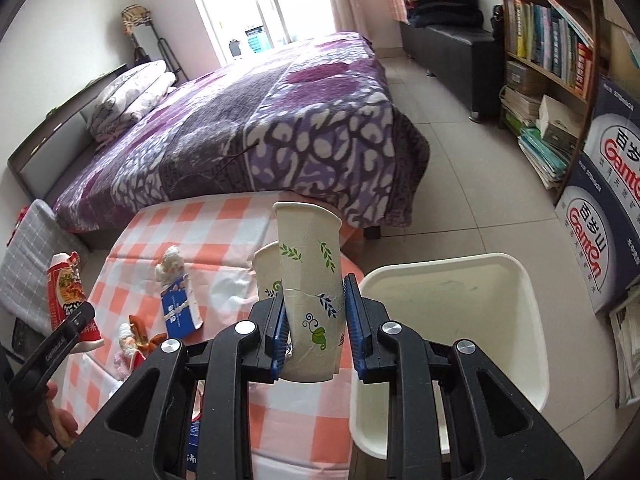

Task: Collect trash
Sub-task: 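Carry the paper cup over the white bin and open the right tool while left carries the noodle cup, then lower the red noodle cup into the white bin and open the left tool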

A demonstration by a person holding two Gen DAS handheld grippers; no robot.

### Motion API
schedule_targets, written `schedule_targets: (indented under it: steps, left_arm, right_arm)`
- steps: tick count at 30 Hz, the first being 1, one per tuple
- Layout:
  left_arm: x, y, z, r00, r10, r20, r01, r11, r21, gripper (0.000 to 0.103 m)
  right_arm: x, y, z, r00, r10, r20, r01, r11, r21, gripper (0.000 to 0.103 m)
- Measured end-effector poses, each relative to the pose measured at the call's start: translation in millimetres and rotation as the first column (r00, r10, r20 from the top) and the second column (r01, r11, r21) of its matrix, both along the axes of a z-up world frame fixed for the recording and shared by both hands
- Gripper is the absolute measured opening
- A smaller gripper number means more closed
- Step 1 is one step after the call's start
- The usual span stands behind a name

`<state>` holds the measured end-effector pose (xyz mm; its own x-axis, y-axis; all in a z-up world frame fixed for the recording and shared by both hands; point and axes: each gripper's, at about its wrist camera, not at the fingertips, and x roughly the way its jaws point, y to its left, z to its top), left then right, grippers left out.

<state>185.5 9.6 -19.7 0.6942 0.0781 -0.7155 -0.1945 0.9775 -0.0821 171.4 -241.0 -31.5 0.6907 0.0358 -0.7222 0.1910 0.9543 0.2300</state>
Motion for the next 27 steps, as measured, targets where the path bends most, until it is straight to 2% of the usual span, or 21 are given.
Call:
schedule_targets:
  steps: [6,13,16,24,27]
  left_arm:
    - [-6.5,-52.8,-1.6,0.992,-0.129,0.003,0.129,0.991,0.02,0.049]
    - [-16.8,-105.1,-8.6,0.964,-0.266,-0.016,0.266,0.964,0.024,0.049]
    - [-20.5,-123.7,-14.0,0.95,-0.311,-0.032,0.312,0.95,0.019,0.049]
    - [-26.8,-176.0,-32.8,0.914,-0.398,-0.082,0.4,0.917,-0.001,0.05]
    - [-27.8,-196.4,-40.5,0.895,-0.434,-0.107,0.435,0.9,-0.01,0.051]
  right_arm:
    - [-8.4,-42.2,0.4,0.994,-0.106,-0.016,0.106,0.994,0.033,0.025]
    - [-21.5,-84.1,3.4,0.977,-0.211,-0.017,0.211,0.975,0.066,0.03]
    - [-31.6,-105.3,5.6,0.961,-0.275,-0.008,0.274,0.957,0.099,0.051]
    - [-54.6,-149.1,13.0,0.917,-0.398,0.023,0.392,0.91,0.135,0.071]
    - [-64.2,-163.5,16.5,0.9,-0.434,0.045,0.424,0.894,0.146,0.083]
